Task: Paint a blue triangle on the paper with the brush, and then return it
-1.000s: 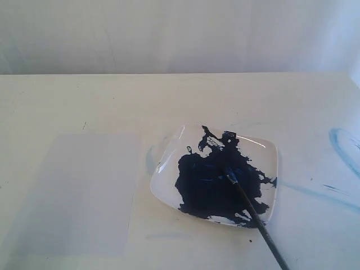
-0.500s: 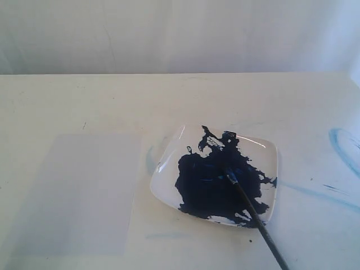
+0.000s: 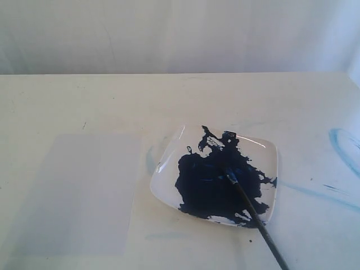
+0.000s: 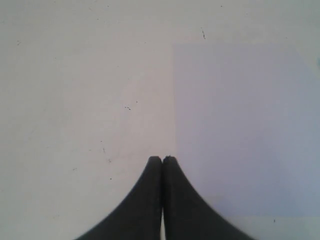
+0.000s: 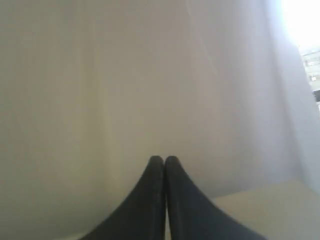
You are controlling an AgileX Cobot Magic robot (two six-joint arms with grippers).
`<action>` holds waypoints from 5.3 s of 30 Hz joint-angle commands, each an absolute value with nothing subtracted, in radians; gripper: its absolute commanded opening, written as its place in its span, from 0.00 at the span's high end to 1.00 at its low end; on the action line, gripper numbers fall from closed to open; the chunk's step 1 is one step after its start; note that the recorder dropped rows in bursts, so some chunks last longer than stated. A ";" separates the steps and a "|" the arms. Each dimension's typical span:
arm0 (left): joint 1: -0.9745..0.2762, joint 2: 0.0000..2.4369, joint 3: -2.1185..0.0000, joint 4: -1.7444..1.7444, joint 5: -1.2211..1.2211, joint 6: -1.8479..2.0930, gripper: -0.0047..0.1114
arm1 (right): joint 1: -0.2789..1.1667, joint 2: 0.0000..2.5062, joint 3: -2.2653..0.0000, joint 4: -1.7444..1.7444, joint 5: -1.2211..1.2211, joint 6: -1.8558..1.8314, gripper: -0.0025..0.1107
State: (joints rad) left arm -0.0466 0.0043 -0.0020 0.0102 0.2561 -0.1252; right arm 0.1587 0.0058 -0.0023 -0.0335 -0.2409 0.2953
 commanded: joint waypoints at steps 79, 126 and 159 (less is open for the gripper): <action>-0.053 0.000 0.000 0.008 0.256 -0.132 0.96 | 0.549 1.493 -0.598 0.500 0.580 -1.418 0.98; -0.053 0.000 0.000 0.008 0.256 -0.132 0.96 | 0.842 1.418 -0.710 0.030 0.657 -1.708 0.97; -0.053 0.000 0.000 0.008 0.256 -0.132 0.96 | 0.947 1.556 -0.695 -0.048 0.450 -1.833 0.63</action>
State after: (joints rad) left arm -0.0466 0.0043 -0.0020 0.0102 0.2561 -0.1252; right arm 0.9415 1.5527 -0.6996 -0.0420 0.4510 -1.8224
